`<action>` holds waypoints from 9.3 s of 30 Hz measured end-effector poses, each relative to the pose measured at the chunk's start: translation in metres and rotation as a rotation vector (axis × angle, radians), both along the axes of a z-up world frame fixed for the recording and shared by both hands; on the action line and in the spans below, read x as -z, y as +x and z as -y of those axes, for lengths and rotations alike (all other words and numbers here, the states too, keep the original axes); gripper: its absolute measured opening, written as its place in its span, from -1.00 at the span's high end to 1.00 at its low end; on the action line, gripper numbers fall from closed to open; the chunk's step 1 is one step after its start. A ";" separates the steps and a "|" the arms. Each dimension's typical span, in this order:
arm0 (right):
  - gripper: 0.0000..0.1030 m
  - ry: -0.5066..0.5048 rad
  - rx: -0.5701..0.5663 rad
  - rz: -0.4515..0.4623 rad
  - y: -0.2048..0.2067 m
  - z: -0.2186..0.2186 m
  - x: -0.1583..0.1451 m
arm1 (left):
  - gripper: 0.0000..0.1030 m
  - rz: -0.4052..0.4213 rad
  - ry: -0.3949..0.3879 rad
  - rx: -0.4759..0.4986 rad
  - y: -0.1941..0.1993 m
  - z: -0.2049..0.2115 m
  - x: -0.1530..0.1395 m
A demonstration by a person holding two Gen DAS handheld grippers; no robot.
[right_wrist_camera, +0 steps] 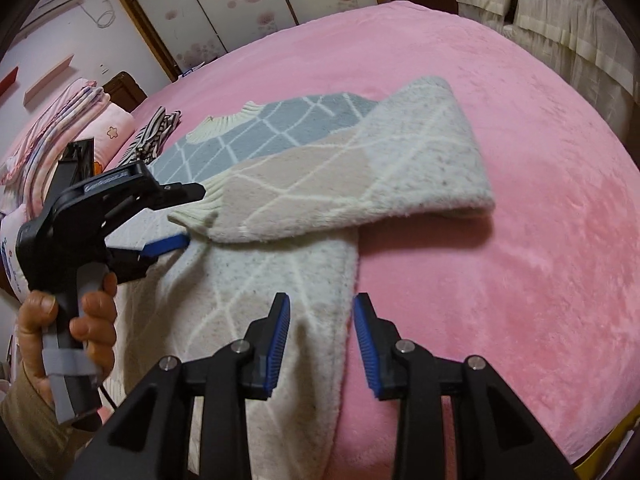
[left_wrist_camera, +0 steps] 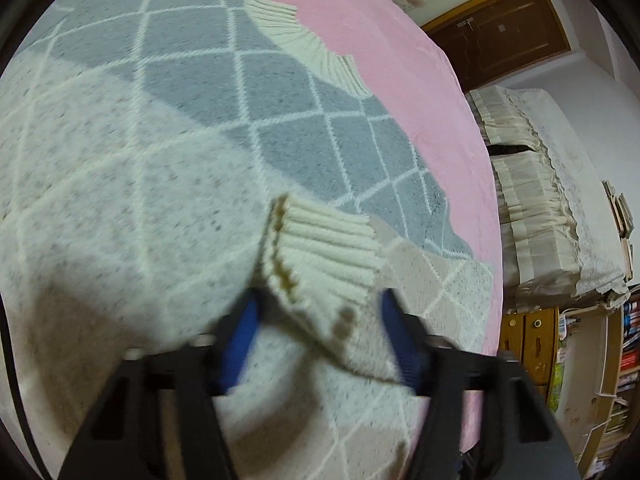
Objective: Fold small clothes
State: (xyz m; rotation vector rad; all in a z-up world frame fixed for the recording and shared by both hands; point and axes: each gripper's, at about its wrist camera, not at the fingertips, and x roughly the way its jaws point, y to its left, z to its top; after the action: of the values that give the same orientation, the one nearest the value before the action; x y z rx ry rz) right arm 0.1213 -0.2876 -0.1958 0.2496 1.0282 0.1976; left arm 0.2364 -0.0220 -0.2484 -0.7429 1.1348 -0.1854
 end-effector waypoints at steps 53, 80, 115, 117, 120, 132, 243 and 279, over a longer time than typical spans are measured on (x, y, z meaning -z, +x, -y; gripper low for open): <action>0.65 -0.061 0.138 0.042 0.094 0.009 0.038 | 0.83 0.230 0.659 -0.132 0.084 -0.124 -0.051; -0.24 -0.102 0.063 0.086 0.171 0.027 -0.032 | -0.08 0.254 0.609 0.029 0.083 -0.098 -0.071; 0.47 -0.092 0.058 0.065 0.131 0.005 -0.040 | -0.58 0.194 0.709 0.077 0.042 -0.072 -0.075; 0.47 -0.091 0.052 0.076 0.115 0.001 -0.049 | -0.58 0.210 0.693 0.082 0.025 -0.068 -0.089; 0.47 -0.090 0.046 0.098 0.088 -0.003 -0.061 | -0.60 0.227 0.678 0.095 0.000 -0.062 -0.109; 0.29 -0.043 0.070 0.137 0.013 -0.010 -0.085 | -0.86 0.272 0.632 0.121 -0.082 -0.036 -0.160; 0.29 -0.054 -0.150 0.172 0.042 -0.228 -0.088 | 0.85 0.318 0.415 0.034 -0.008 -0.185 -0.177; 0.11 0.120 -0.098 -0.029 0.081 -0.177 0.002 | -0.50 0.178 0.590 -0.076 -0.107 -0.182 -0.047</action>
State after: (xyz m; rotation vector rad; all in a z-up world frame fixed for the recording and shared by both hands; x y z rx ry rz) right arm 0.2019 -0.1107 -0.1980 0.3116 1.0594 0.3452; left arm 0.1298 0.1602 -0.2018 -0.2363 0.9221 0.1446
